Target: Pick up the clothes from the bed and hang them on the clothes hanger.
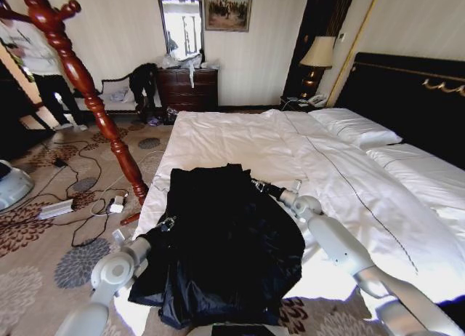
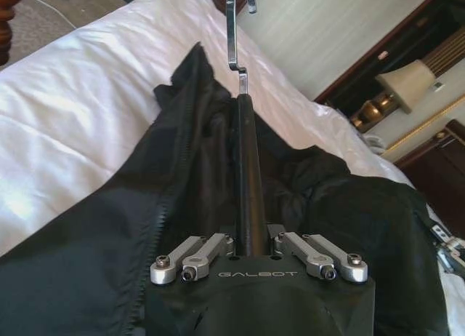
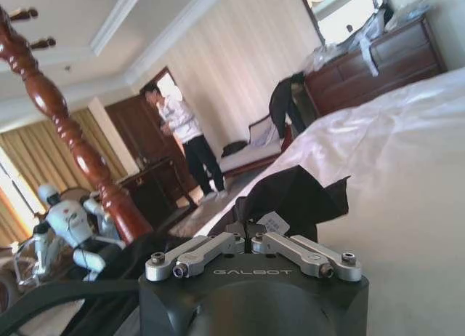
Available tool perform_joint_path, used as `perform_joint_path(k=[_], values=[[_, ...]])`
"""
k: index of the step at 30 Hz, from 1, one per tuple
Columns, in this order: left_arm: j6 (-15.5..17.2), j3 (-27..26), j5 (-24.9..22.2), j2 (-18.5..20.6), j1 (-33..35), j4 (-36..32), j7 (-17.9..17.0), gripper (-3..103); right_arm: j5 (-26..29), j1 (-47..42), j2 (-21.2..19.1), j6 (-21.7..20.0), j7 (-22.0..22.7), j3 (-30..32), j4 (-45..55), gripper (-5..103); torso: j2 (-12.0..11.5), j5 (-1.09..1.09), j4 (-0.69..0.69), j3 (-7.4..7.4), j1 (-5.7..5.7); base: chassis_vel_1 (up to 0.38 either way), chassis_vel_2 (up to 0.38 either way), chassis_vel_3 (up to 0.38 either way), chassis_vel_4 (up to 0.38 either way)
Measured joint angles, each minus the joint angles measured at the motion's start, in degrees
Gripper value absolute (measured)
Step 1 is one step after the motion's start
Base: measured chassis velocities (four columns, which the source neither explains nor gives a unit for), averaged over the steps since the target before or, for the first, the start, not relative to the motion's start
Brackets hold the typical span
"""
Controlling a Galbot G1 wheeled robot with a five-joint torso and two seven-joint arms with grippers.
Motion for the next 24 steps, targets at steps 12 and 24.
perform_joint_path(k=[12,24], values=[[-0.2,2.1,-2.2,-2.6,0.9,-1.0,2.7,18,3.5,1.0,-0.1,2.4,3.3,0.8,1.3,0,0.0,0.0,0.0,0.0,0.0,0.0,0.0,0.0,0.0],[3.3,5.7,-6.5,-1.7,2.7,-2.6,6.1,18,3.2,0.9,0.1,3.5,3.1,0.9,2.2,0,0.0,0.0,0.01,0.0,0.0,0.0,0.0,0.0,0.0]])
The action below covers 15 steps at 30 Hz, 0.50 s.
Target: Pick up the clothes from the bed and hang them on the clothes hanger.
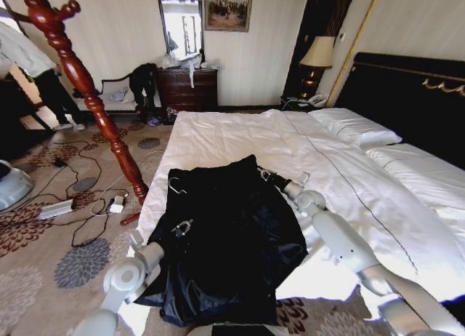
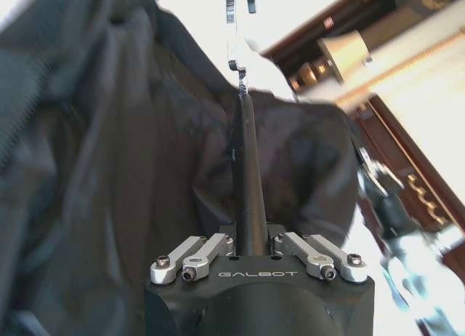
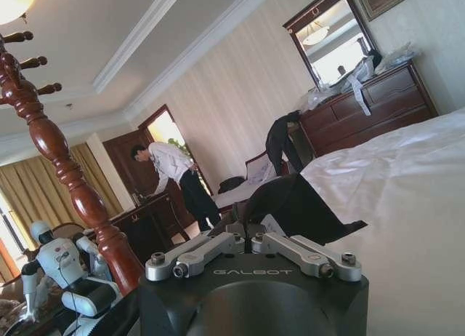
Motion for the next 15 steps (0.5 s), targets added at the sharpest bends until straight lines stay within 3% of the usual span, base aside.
perform_joint_path(k=[6,15], values=[[1.7,2.4,-0.5,0.6,0.4,0.3,0.5,18,0.1,0.2,0.4,1.0,0.0,-0.5,1.4,0,0.0,0.01,0.0,0.0,0.0,0.0,0.0,0.0,0.0],[1.8,7.6,0.6,-3.1,-6.1,7.7,0.8,18,1.6,-0.4,-0.8,2.7,0.2,-3.0,7.2,0,0.0,0.0,-0.01,0.0,0.0,0.0,0.0,0.0,0.0]])
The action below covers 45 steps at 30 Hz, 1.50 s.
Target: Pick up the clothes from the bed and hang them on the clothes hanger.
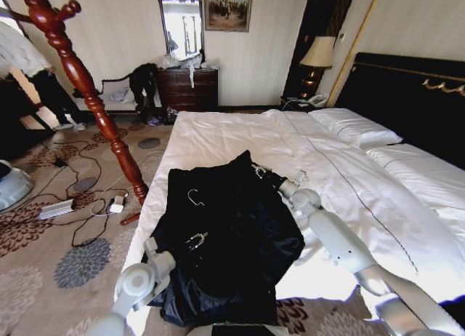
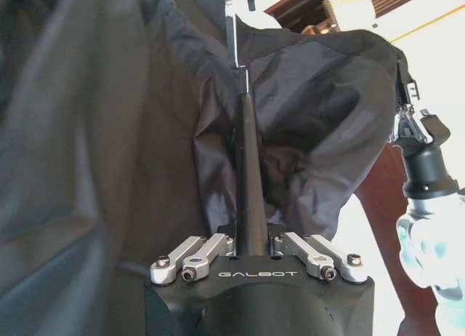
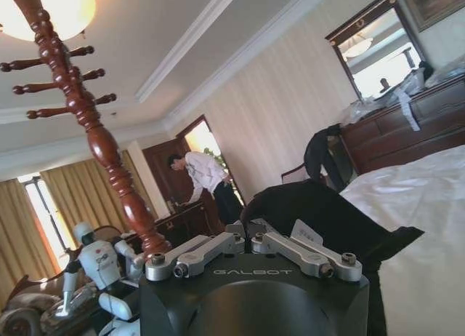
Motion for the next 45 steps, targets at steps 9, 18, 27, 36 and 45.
perform_joint_path(k=[9,18,27,36,45], values=[[1.3,3.9,2.0,-4.2,-7.4,6.7,2.0,18,-1.0,-0.3,-0.9,0.9,0.5,-3.0,0.5,0,0.0,0.01,0.0,0.0,0.01,0.0,0.0,0.0,0.0],[-2.8,4.2,10.1,-1.3,-9.9,10.3,0.6,18,-1.7,-1.6,-0.9,0.9,0.4,-1.9,0.3,0,0.0,0.0,-0.01,0.0,0.0,0.0,0.0,0.0,0.0],[-5.2,5.3,18.5,4.4,-13.9,9.7,-3.4,35,-2.2,-2.4,-0.8,0.9,0.2,-1.4,1.0,0,0.0,0.0,0.0,0.0,0.0,0.0,0.0,0.0,0.0],[-2.7,3.7,16.6,4.6,-11.6,8.6,-4.7,73,-2.2,-2.9,-1.3,0.8,0.4,-0.7,1.8,0,0.0,0.0,0.02,0.0,0.0,0.0,0.0,0.0,0.0],[-3.9,6.6,24.1,0.4,-14.7,10.5,-14.0,99,-2.7,-3.7,-1.8,0.7,0.5,-0.4,2.0,0,0.0,0.01,-0.02,0.0,0.0,0.0,0.0,0.0,0.0]])
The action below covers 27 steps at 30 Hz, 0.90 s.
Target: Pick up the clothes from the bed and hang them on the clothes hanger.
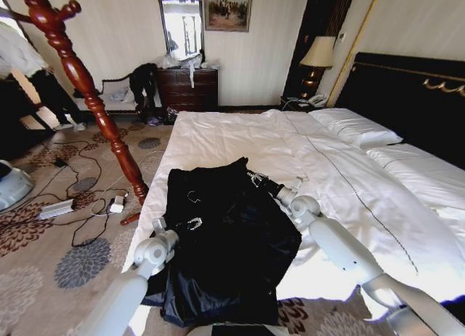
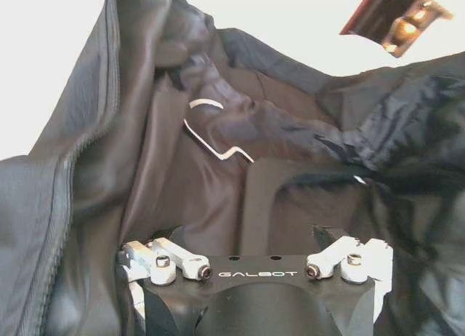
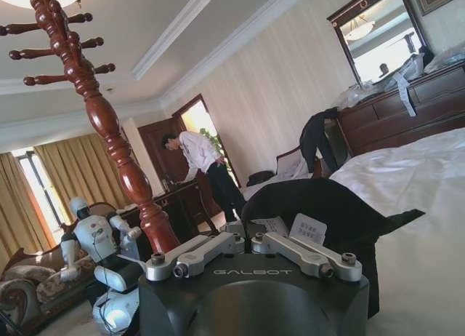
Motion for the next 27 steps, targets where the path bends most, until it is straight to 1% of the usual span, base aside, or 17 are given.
perform_joint_path(k=[1,4,9,10,11,13,14,17,18,20,21,24,25,26,27], values=[[0.0,0.0,0.0,0.0,0.0,0.0,0.0,99,0.0,0.0,0.0,0.0,0.0,0.0,0.0,0,0.0,0.0,0.0,0.0,0.0,0.0,0.0,0.0,0.0],[0.0,1.4,0.9,-0.3,-0.8,-0.3,-3.1,100,-0.1,-0.1,0.0,0.0,0.0,0.2,0.0,0,0.0,0.0,0.02,0.0,0.0,0.0,0.0,0.0,0.0],[0.0,2.0,0.6,-1.8,-2.6,1.8,-4.7,100,-0.2,-0.1,0.2,0.0,0.0,0.2,0.1,0,0.0,0.0,0.03,0.0,0.0,0.0,0.0,0.0,0.0],[0.0,2.5,0.5,-2.4,-3.2,2.4,-5.4,102,-0.2,-0.1,0.2,-0.1,0.0,0.2,0.0,0,0.0,0.01,0.02,0.0,0.0,0.0,0.0,0.0,0.0],[0.0,2.5,0.5,-2.4,-3.2,2.4,-5.4,102,-0.2,-0.1,0.2,-0.1,0.0,0.2,0.0,0,0.0,0.01,0.02,0.0,0.0,0.0,0.0,0.0,0.0],[0.1,3.5,0.9,-3.7,-4.2,3.4,-6.8,93,-0.3,0.0,0.3,-0.1,0.0,0.2,-0.2,0,0.0,0.0,0.02,0.0,0.0,0.0,0.0,0.0,0.0],[0.1,3.5,0.9,-3.7,-4.2,3.4,-6.8,93,-0.3,0.0,0.3,-0.1,0.0,0.2,-0.2,0,0.0,0.0,0.02,0.0,0.0,0.0,0.0,0.0,0.0],[0.3,4.6,1.4,-4.6,-5.1,4.5,-7.5,77,-0.4,0.0,0.4,-0.1,0.0,0.1,-0.2,0,0.0,0.0,0.03,0.0,0.0,0.0,0.0,0.0,0.0],[0.6,5.2,1.6,-4.9,-5.6,4.9,-7.8,77,-0.4,0.0,0.4,-0.1,0.0,0.1,-0.3,0,0.0,0.01,0.03,0.0,0.0,0.0,0.0,0.0,0.0],[1.4,5.8,1.7,-5.2,-6.1,5.5,-8.6,66,-0.5,0.0,0.4,-0.1,0.0,0.1,-0.3,0,0.0,0.0,0.02,0.0,0.0,0.0,0.0,0.0,0.0],[1.4,5.8,1.7,-5.2,-6.1,5.5,-8.6,66,-0.5,0.0,0.4,-0.1,0.0,0.1,-0.3,0,0.0,0.0,0.02,0.0,0.0,0.0,0.0,0.0,0.0],[2.7,5.9,1.3,-5.1,-6.5,4.9,-9.5,50,-0.5,-0.1,0.3,-0.1,-0.1,0.4,-0.3,0,0.0,0.0,0.03,0.0,0.0,0.0,0.0,0.0,0.0],[2.9,6.0,1.2,-4.8,-6.5,4.5,-9.6,50,-0.5,-0.1,0.2,-0.1,-0.1,0.5,-0.3,0,0.0,0.0,0.02,0.0,0.0,0.0,0.0,0.0,0.0],[3.2,6.1,1.0,-4.3,-6.2,3.5,-9.7,44,-0.5,-0.2,0.1,-0.1,-0.1,0.6,-0.3,0,0.0,0.0,0.01,0.0,0.0,0.0,0.0,0.0,0.0],[3.2,6.1,1.0,-4.3,-6.2,3.5,-9.7,44,-0.5,-0.2,0.1,-0.1,-0.1,0.6,-0.3,0,0.0,0.0,0.01,0.0,0.0,0.0,0.0,0.0,0.0]])
